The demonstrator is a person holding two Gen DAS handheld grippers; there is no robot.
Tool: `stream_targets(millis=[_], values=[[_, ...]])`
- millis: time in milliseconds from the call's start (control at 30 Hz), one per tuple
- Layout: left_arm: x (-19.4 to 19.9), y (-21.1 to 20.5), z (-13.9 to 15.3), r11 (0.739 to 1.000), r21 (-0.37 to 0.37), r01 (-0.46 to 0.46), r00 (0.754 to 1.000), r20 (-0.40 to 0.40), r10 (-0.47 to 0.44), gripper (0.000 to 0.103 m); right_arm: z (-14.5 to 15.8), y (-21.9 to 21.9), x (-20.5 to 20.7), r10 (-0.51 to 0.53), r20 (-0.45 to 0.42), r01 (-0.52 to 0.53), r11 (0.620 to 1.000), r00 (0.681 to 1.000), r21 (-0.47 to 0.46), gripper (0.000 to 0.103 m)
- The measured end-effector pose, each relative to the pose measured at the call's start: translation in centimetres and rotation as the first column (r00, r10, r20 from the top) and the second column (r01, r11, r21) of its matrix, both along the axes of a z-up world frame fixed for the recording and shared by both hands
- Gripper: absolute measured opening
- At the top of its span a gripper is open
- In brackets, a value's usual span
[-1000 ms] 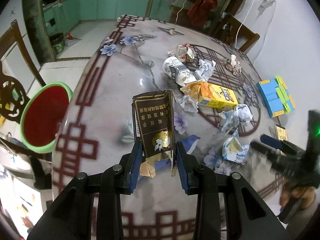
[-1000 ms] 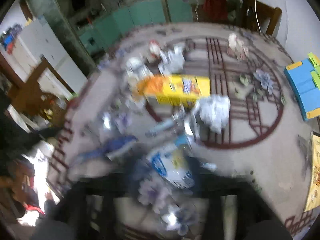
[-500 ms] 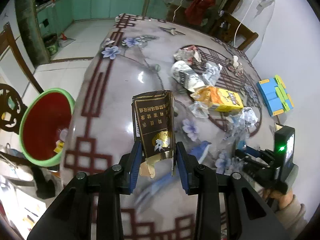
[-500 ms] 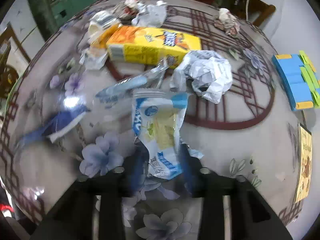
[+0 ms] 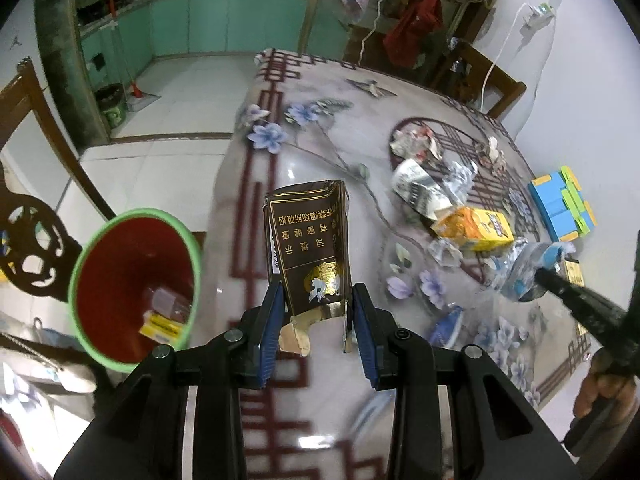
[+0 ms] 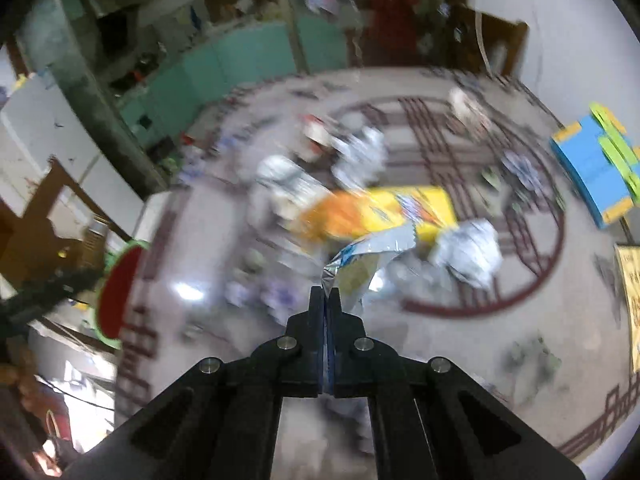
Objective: Collect trash
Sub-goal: 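Carry the cigarette pack and white-blue bag with both tools over the red bin, then open both tools to drop the pack and bag into the bin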
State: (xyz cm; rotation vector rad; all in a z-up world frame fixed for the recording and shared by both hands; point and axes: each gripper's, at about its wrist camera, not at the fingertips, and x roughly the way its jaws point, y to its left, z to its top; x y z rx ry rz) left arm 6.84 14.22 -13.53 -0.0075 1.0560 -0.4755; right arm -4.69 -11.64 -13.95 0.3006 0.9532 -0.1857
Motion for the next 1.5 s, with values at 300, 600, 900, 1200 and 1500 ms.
stream_targets(millis=[300,600,900,1200,1500], values=[[2.5,4.9,-0.3,0.998,-0.012,-0.066,0.998,0.003,0.066,0.033,3.4,8.8,4.8,0.148,0.079,-0.149,0.989,0.986,0.008,0.001],[4.6,10.1,-1.2,0.987,-0.006,-0.162,0.987,-0.006,0.162,0.033,3.0,15.3,8.4,0.274,0.091,-0.277,0.96,0.957,0.028,0.001],[6.0,14.3,-2.4,0.971,0.015,-0.237,0.971,-0.021,0.238,0.033,2.3,21.2,12.1,0.399,0.098,-0.405,0.913,0.912,0.054,0.001],[7.7,17.6,-4.2,0.955,0.039,-0.293,0.954,-0.057,0.295,0.033,-0.5,26.4,15.6,0.533,0.089,-0.54,0.829,0.841,0.146,0.001],[9.0,19.1,-5.4,0.952,0.054,-0.303,0.948,-0.084,0.306,0.034,-3.0,29.3,17.6,0.584,0.048,-0.583,0.794,0.81,0.175,0.001]])
